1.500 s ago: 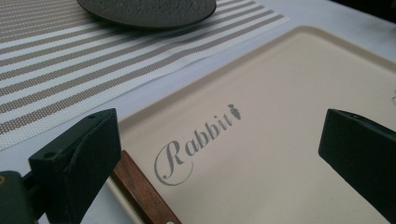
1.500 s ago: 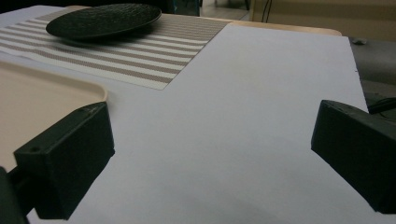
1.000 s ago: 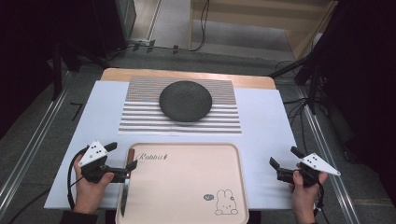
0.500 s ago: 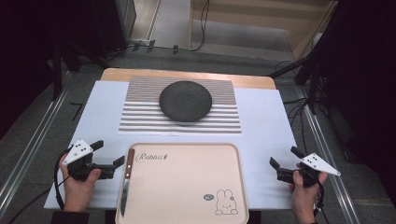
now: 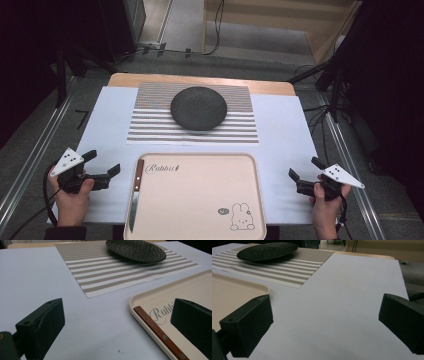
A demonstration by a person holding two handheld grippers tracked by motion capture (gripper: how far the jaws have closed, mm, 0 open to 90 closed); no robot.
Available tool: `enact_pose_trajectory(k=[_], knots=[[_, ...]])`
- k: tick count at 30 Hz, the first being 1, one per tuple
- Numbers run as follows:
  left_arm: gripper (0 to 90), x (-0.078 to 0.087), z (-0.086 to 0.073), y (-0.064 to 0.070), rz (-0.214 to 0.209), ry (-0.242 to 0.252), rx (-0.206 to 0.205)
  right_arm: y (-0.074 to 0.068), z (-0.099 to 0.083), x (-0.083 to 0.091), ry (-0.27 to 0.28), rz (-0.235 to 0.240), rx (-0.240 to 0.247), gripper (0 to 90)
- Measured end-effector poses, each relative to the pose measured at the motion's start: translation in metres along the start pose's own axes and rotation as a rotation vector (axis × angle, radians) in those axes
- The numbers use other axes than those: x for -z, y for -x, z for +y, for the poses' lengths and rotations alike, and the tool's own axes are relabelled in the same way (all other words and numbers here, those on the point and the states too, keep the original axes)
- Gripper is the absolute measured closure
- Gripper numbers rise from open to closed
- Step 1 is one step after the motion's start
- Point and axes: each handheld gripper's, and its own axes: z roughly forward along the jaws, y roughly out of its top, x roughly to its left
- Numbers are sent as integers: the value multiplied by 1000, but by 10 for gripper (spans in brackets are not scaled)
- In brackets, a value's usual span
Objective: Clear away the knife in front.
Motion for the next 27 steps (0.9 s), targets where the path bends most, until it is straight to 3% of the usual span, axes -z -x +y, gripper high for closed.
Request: enact_pose_trajectory(k=[16,27], knots=[[0,12,-6,-19,44,16,49,0,0,0,3,3,-4,0],[0,10,-9,-20,49,-2,47,0,0,1,6,4,-7,0]])
